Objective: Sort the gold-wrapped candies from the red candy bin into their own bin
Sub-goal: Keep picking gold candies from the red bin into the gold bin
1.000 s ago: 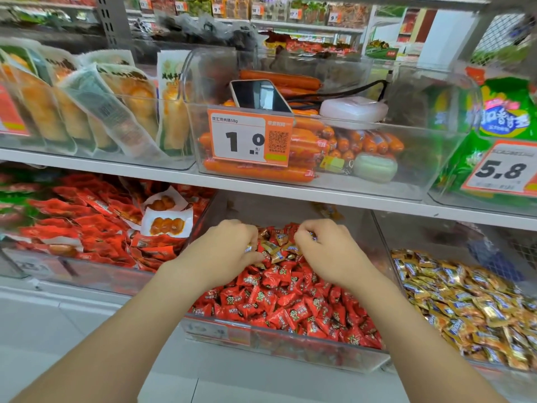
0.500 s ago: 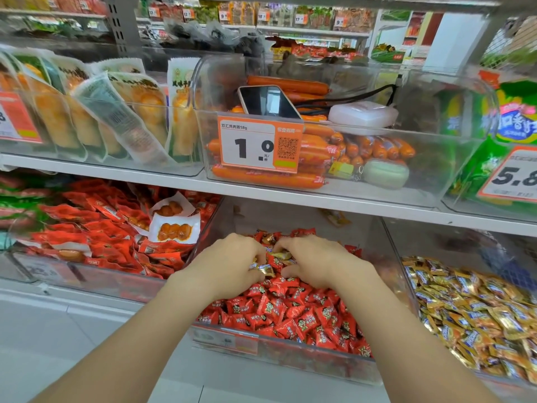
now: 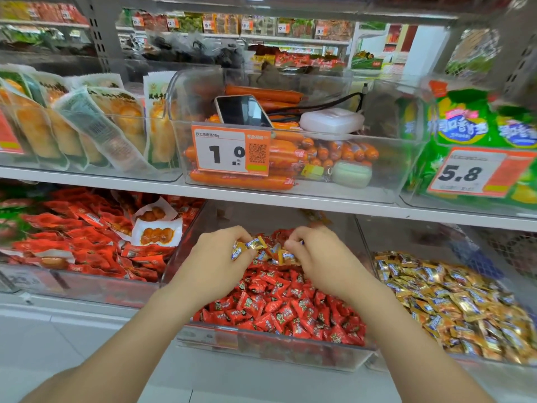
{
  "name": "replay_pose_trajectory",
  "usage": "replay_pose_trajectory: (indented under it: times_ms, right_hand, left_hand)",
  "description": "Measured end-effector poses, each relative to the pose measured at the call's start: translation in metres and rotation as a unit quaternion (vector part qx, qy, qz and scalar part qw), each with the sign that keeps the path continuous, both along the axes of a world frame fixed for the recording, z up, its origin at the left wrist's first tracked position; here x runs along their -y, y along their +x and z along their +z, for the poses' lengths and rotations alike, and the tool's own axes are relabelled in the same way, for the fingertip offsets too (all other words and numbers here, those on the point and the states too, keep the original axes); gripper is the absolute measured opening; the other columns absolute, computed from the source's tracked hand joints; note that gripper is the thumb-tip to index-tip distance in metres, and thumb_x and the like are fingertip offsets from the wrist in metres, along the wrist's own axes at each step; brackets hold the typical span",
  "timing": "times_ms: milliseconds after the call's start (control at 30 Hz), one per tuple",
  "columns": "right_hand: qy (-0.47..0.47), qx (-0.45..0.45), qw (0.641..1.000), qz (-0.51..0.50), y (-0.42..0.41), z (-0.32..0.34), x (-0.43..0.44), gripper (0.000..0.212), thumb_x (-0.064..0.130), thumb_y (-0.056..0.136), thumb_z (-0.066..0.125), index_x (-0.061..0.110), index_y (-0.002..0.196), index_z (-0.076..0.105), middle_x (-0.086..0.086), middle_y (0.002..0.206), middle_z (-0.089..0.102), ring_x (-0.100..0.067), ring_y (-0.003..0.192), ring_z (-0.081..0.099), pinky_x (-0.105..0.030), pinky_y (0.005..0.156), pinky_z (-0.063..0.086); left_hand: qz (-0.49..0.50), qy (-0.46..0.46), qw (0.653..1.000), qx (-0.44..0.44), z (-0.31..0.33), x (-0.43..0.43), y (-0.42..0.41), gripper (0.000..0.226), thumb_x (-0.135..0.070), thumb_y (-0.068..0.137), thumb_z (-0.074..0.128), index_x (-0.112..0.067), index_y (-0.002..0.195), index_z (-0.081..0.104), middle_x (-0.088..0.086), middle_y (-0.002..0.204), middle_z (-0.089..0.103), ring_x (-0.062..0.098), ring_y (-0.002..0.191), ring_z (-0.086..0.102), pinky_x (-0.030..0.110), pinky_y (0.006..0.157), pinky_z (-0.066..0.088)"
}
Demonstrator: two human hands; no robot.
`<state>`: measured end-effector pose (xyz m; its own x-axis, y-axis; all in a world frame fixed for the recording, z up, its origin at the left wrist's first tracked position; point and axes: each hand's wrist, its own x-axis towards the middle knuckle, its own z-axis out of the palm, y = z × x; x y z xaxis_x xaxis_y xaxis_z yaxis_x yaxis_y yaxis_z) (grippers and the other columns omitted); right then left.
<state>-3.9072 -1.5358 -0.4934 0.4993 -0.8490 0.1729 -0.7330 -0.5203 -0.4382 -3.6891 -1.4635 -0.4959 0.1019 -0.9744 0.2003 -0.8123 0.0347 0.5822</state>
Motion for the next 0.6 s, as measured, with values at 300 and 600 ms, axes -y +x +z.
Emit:
replay_pose_trajectory:
  times_ms: [300,600]
  right_hand:
    - [0.075,0.195,0.969,-0.130,-0.130,0.018,-0.041,0.029,0.039,0.104,0.060,0.022,0.082,0.069,0.011,0.055,0.057,-0.011,0.050,0.051,-0.028,0.057,0.043]
    - [-0.003,-0.016,0.981,-0.192,-0.272,-0.039,-0.016,0.023,0.041,0.101,0.062,0.027,0.117,0.072,0.001,0.106,0.069,-0.025,0.103,0.066,-0.042,0.088,0.052]
  left_hand:
    - [-0.114,-0.002,0.983,-0.143,0.018,-0.021,-0.108,0.007,-0.039,0.098,0.070,-0.036,0.104,0.070,-0.029,0.060,0.060,-0.003,0.048,0.053,0.013,0.051,0.035]
    - [-0.198,-0.052,0.979,0.023,0.008,0.033,-0.280,0.023,-0.040,0.099,0.065,-0.037,0.122,0.062,-0.006,0.117,0.058,0.020,0.111,0.058,0.037,0.095,0.047]
